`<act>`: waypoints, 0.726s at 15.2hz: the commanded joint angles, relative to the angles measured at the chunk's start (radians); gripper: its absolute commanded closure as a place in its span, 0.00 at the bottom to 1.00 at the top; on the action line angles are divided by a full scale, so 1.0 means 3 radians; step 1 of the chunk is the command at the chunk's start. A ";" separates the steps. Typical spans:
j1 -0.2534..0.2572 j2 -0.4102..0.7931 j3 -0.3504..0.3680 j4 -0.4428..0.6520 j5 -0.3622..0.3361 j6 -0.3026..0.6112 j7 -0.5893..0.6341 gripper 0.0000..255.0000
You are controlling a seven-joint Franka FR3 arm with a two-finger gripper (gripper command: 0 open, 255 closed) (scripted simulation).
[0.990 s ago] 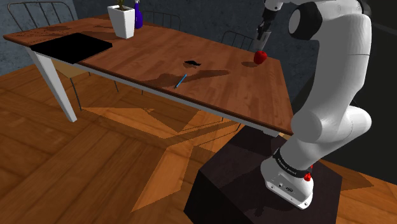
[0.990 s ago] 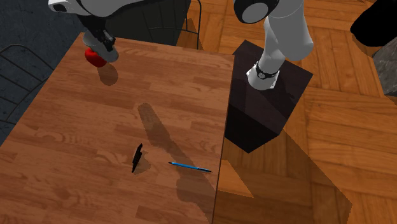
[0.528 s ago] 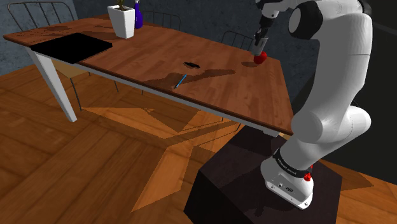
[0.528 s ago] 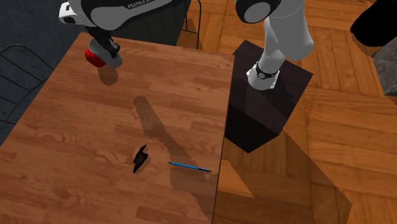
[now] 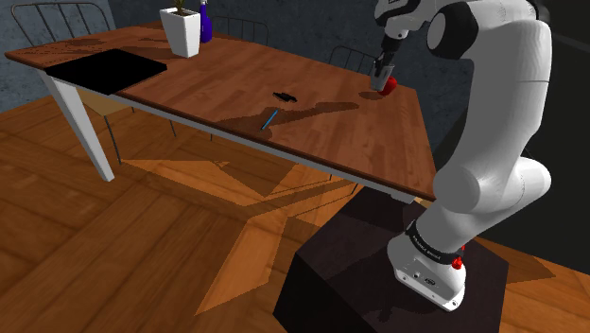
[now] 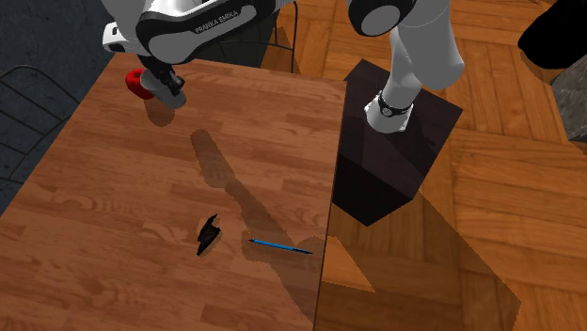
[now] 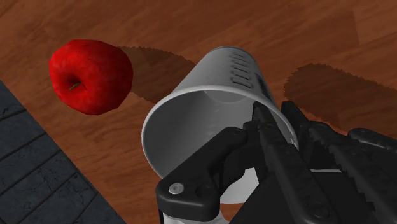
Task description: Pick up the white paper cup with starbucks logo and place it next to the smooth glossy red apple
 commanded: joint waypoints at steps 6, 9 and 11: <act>0.0011 0.0063 0.0019 -0.0217 0.0027 0.0279 -0.0012 1.00; 0.0011 0.0102 0.0029 -0.0292 0.0042 0.0391 -0.0018 1.00; 0.0010 0.0133 0.0037 -0.0338 0.0054 0.0467 -0.0023 1.00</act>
